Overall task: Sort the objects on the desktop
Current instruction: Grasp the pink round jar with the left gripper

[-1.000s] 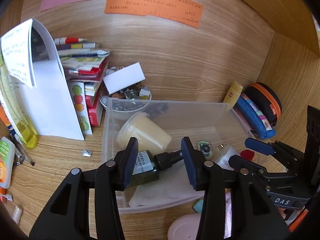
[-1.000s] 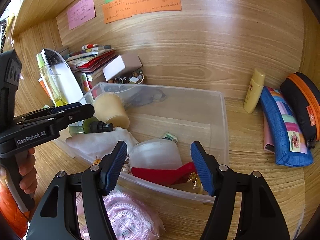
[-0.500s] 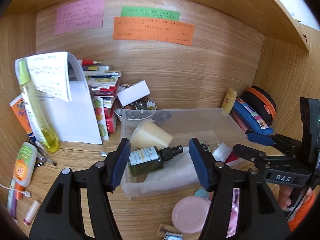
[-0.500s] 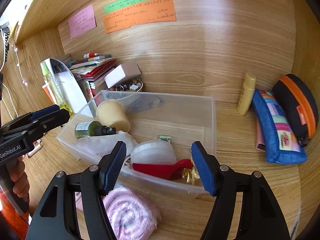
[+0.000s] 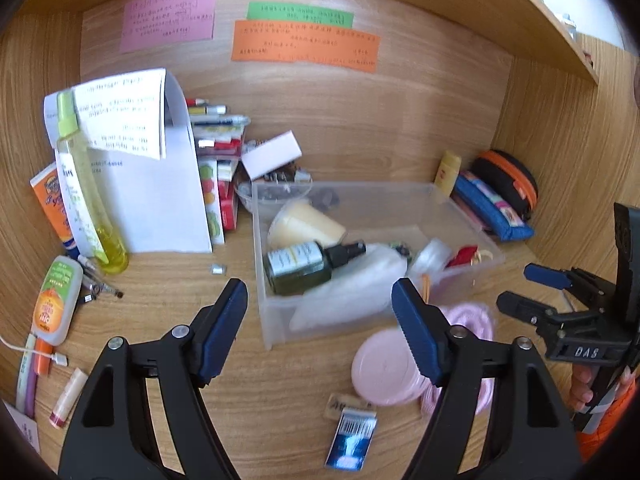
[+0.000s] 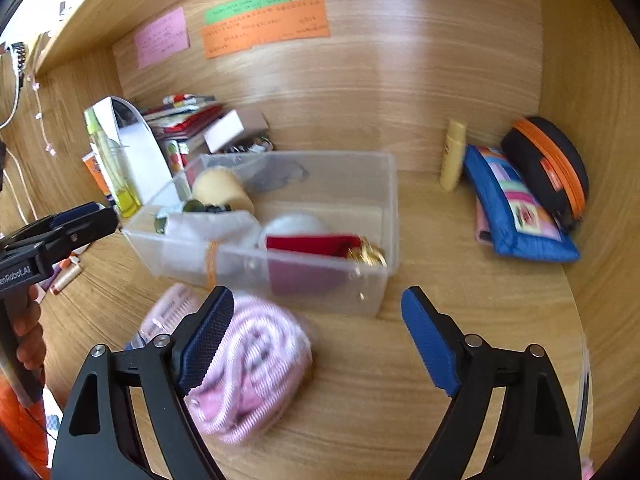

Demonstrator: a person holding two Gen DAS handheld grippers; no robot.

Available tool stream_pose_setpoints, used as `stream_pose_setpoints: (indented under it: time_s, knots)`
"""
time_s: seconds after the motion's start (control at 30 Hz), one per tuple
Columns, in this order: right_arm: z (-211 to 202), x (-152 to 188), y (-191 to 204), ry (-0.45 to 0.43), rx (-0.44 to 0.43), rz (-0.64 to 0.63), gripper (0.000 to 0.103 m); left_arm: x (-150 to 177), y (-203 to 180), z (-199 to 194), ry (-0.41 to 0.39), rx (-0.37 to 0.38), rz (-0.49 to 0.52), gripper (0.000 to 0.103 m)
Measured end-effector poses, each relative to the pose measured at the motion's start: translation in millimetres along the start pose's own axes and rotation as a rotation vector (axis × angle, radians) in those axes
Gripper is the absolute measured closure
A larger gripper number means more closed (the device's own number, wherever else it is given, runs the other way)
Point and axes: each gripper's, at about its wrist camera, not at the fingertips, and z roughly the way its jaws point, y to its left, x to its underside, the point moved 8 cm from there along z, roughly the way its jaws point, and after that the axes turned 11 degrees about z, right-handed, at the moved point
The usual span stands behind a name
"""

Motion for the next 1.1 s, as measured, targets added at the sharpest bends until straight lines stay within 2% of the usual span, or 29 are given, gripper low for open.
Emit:
stream_pose_setpoints:
  time_s: [0.13,0.27,0.37,0.5,0.97,1.03,1.1]
  knots:
    - [6.3,14.6,-8.1,0.048,-0.014,0.048,0.019,16.3,-9.6,5.1,0.047,0.032,0.021,0.029]
    - [11.5,26.4,-13.7,0.069,0.045,0.033,0.019,34.7,-25.8,14.2,0.102,0.066,0.059,0.029]
    - [10.5,31.9,-13.8,0.075,0.054,0.019,0.019,43.7,-36.7,19.2,0.124,0.098,0.074,0.028]
    - [8.5,37.0,-12.3,0.085,0.042,0.016,0.019,47.0,-48.1,26.9,0.142,0.149,0.077,0.019]
    - [11.1,51.1,-0.3,0.128,-0.001,0.037,0.019,52.4,-69.1,61.5,0.215,0.238,0.117,0.019]
    - [11.3,51.9,2.8,0.136,-0.018,0.045,0.019,51.0,-67.6,62.3,0.207,0.25,0.103,0.025]
    - [11.6,52.7,6.3,0.143,-0.03,0.05,0.019,50.6,-65.1,63.0,0.2,0.26,0.093,0.036]
